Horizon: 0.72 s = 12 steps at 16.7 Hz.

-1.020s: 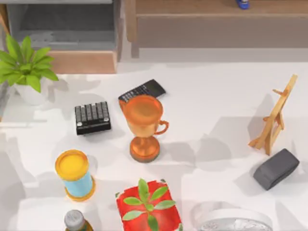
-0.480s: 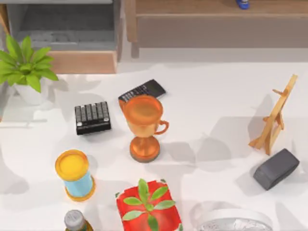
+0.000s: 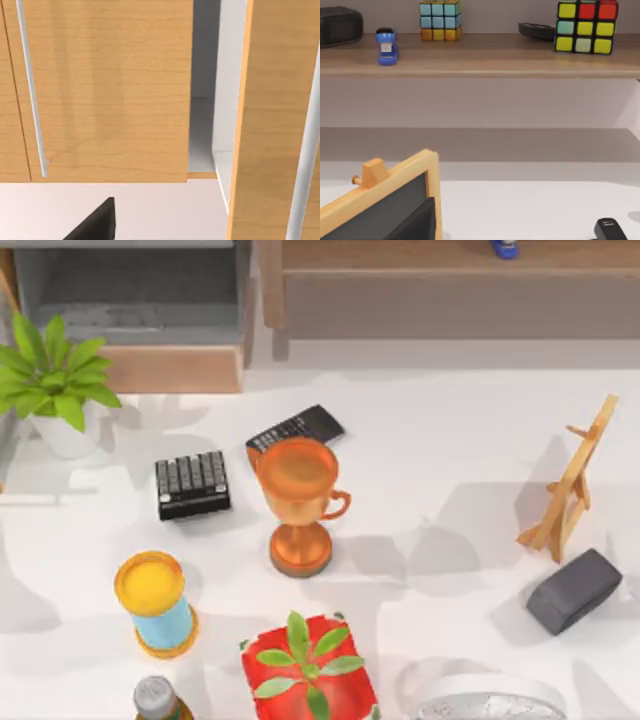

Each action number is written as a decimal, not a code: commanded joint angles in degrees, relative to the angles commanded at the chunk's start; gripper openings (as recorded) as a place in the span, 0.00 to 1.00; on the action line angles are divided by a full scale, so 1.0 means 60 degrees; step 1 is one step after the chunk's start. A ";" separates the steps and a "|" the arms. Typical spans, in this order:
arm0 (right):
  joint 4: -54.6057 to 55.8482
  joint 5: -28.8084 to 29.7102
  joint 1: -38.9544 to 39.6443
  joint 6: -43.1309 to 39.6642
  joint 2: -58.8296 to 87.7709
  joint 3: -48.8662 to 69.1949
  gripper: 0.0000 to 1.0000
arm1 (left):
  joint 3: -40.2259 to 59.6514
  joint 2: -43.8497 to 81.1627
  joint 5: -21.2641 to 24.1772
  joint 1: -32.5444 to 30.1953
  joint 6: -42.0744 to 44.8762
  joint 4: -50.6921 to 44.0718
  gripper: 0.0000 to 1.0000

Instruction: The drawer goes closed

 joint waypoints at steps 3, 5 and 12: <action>0.0000 0.0000 0.0000 0.0000 0.0000 0.0000 1.00 | 0.0444 0.0192 -0.0312 -0.0315 -0.0007 -0.0245 1.00; 0.0000 0.0000 0.0000 0.0000 0.0000 0.0000 1.00 | 0.0481 0.0208 -0.0338 -0.0342 -0.0007 -0.0266 1.00; 0.0000 0.0000 0.0000 0.0000 0.0000 0.0000 1.00 | 0.0481 0.0208 -0.0338 -0.0342 -0.0007 -0.0266 0.62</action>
